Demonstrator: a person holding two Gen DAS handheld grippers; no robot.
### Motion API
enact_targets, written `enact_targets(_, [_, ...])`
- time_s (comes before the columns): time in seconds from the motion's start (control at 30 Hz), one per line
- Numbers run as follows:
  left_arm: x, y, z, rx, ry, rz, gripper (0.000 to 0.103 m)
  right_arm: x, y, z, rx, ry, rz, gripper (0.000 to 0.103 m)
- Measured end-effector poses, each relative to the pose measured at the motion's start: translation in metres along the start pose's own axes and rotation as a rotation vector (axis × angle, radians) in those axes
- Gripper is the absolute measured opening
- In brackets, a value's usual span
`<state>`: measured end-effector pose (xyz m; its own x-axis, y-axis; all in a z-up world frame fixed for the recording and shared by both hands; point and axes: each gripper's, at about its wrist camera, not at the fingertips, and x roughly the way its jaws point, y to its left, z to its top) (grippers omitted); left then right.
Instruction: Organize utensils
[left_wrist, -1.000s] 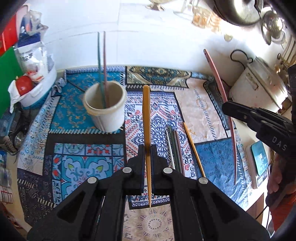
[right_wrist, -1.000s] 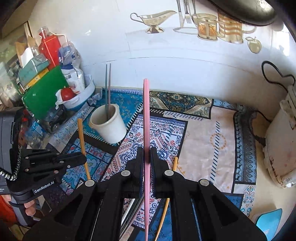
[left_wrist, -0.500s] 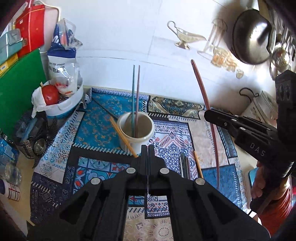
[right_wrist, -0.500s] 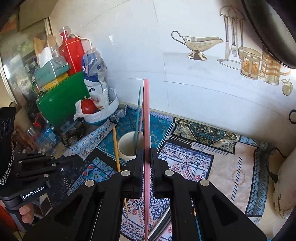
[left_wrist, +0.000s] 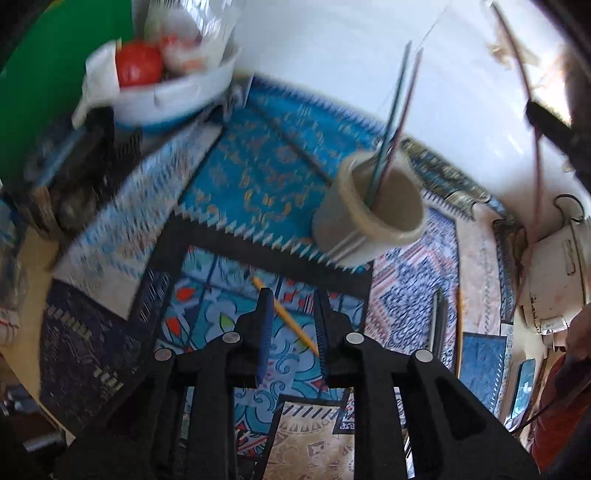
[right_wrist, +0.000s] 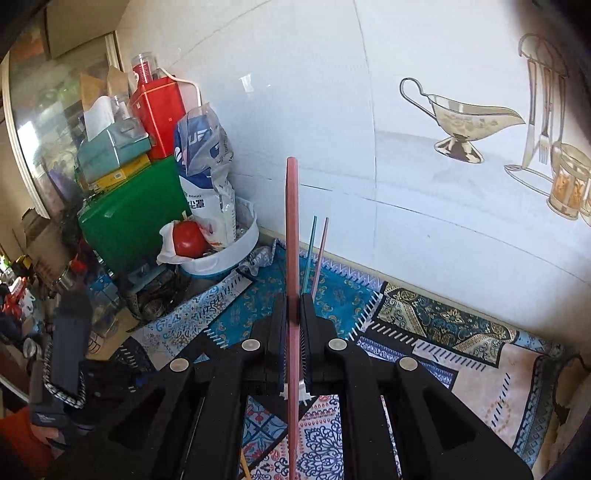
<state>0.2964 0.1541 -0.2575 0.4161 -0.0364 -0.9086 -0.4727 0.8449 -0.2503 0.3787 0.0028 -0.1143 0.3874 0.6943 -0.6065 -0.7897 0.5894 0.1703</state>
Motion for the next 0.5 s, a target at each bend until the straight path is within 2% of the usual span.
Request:
enact_targets(0.1, [0.031,0.007,-0.007,-0.058,0.091,-0.020,0.019,0.016,-0.001,0.010,-0.010,-0.007,0.005,0.006])
enact_targets(0.23, [0.058,0.005,-0.014,-0.095,0.157,-0.022,0.019,0.035,-0.003,0.020,-0.019,-0.021,0.013,0.006])
enact_targets(0.4, [0.074,0.004,-0.015,-0.136,0.184,-0.019,0.019,0.060,-0.008,0.028,-0.024,-0.036,0.022,0.006])
enact_targets(0.5, [0.074,0.005,-0.014,-0.154,0.167,-0.016,0.019,0.070,-0.008,0.031,-0.038,-0.060,0.017,0.006])
